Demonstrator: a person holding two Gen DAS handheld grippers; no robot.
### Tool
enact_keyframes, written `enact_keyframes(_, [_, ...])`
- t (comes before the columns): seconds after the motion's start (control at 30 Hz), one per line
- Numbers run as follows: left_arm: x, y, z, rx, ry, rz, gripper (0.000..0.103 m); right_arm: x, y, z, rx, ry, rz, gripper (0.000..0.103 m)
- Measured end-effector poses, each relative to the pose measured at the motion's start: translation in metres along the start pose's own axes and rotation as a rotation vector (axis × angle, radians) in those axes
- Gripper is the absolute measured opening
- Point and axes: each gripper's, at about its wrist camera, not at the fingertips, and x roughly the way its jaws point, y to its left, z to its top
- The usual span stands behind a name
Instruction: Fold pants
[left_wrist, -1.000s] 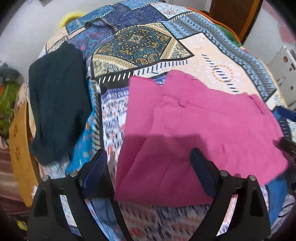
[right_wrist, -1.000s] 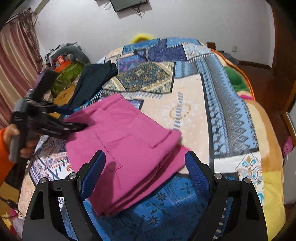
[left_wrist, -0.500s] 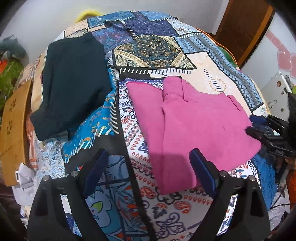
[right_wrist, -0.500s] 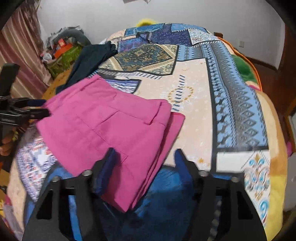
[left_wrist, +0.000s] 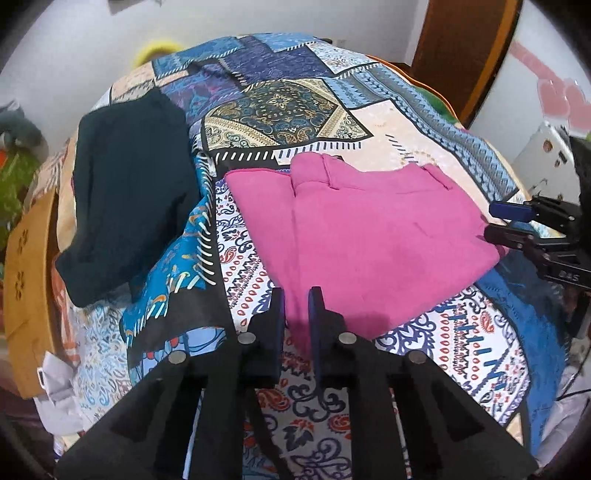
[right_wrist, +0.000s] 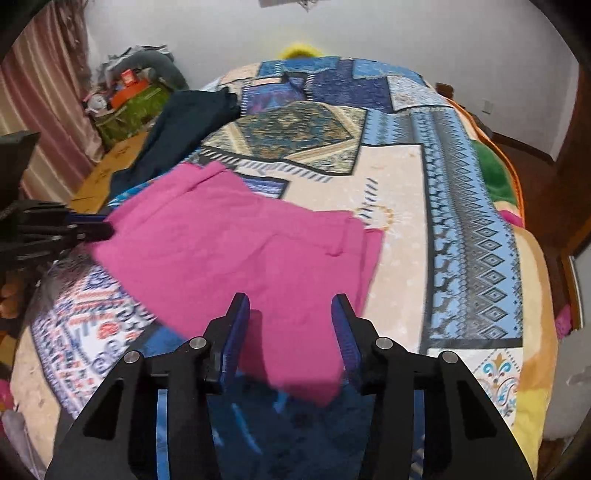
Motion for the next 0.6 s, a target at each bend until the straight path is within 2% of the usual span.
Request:
enact_keyframes(0.1, [0.003,0.001,-0.005,-0.015,0.001,-0.001,0.013,0.009,0.006,-0.008,-0.02,0.039,0.007,0.035])
enact_keyframes(0.33, [-0.001,0.008,-0.019,-0.048,-0.014,0.012,0.013,0.012,-0.002,-0.016,0.033,0.046,0.038,0.035])
enact_keyframes(0.6, [-0.017,0.01,-0.012,-0.046,-0.025,0.019,0.015,0.001,-0.004,-0.01,0.034,0.072,0.04,0.037])
